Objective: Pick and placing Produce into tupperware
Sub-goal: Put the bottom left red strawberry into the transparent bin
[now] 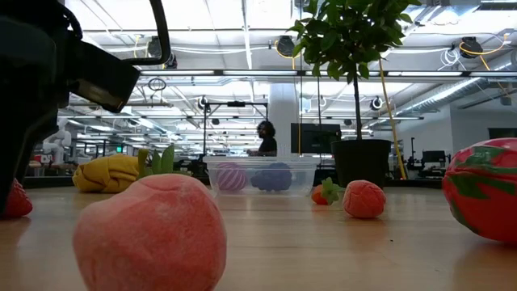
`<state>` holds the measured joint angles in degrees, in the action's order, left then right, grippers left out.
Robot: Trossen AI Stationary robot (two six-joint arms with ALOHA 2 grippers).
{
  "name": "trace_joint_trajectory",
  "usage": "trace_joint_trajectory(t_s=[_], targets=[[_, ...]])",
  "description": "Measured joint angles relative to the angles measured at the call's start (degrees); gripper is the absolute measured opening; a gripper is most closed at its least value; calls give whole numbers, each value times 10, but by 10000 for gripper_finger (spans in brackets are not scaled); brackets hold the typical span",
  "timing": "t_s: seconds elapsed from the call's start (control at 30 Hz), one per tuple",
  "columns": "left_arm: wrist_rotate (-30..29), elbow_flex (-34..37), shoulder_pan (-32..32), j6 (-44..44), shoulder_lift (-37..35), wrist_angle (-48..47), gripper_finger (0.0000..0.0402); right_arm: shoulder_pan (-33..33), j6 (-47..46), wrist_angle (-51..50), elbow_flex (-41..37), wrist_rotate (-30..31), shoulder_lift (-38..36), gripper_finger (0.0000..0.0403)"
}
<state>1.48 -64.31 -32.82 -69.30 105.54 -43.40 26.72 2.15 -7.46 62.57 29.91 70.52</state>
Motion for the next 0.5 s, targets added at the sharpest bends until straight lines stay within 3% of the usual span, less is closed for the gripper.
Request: trace_joint_trajectory(t_s=[0.3,0.5], targets=[[4,0,0,-2,0,0,185,0,0,0,0,0,0,309],[4,0,0,0,0,1,138,0,0,0,0,0,0,309]])
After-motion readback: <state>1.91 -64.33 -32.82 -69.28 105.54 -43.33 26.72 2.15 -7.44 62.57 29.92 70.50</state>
